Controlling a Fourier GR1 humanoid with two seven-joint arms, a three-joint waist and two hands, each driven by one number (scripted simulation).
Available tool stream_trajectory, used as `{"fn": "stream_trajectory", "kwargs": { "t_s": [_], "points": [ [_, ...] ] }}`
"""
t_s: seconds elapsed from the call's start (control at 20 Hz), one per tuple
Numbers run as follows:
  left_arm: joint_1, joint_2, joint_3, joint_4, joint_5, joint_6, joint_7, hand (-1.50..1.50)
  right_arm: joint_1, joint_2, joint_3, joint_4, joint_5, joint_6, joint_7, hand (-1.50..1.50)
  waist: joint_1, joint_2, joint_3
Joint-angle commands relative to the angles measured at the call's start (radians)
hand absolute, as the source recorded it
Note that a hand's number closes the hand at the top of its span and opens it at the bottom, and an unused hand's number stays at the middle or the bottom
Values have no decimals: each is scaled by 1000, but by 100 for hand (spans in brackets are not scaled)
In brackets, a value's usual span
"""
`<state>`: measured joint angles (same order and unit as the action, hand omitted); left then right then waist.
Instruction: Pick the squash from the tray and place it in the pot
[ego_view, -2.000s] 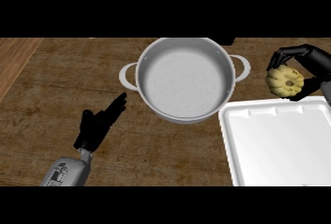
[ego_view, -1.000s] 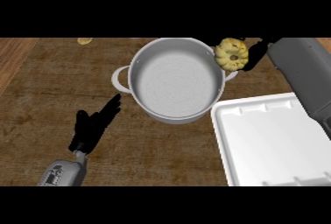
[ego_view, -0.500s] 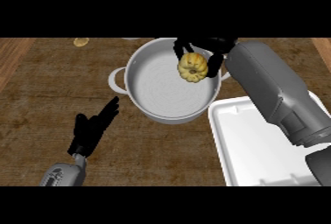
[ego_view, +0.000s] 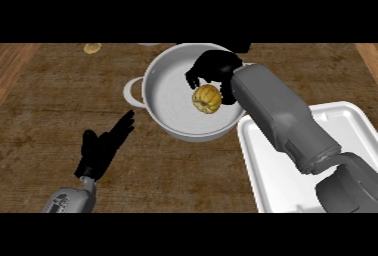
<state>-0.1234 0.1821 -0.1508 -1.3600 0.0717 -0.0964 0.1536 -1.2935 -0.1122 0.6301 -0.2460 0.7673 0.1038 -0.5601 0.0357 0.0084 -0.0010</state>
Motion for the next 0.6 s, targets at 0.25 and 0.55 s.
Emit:
{"fn": "stream_trajectory", "kwargs": {
  "t_s": [0.25, 0.55],
  "points": [
    [7, -4, 15, 33, 0, -15, -37, 0, 36, 104, -136, 40, -107, 69, -49, -150, -7, 6, 1],
    [29, 26, 33, -3, 9, -26, -29, 0, 28, 106, -394, -18, -378, 199, -82, -150, -19, -7, 2]
  ]
}}
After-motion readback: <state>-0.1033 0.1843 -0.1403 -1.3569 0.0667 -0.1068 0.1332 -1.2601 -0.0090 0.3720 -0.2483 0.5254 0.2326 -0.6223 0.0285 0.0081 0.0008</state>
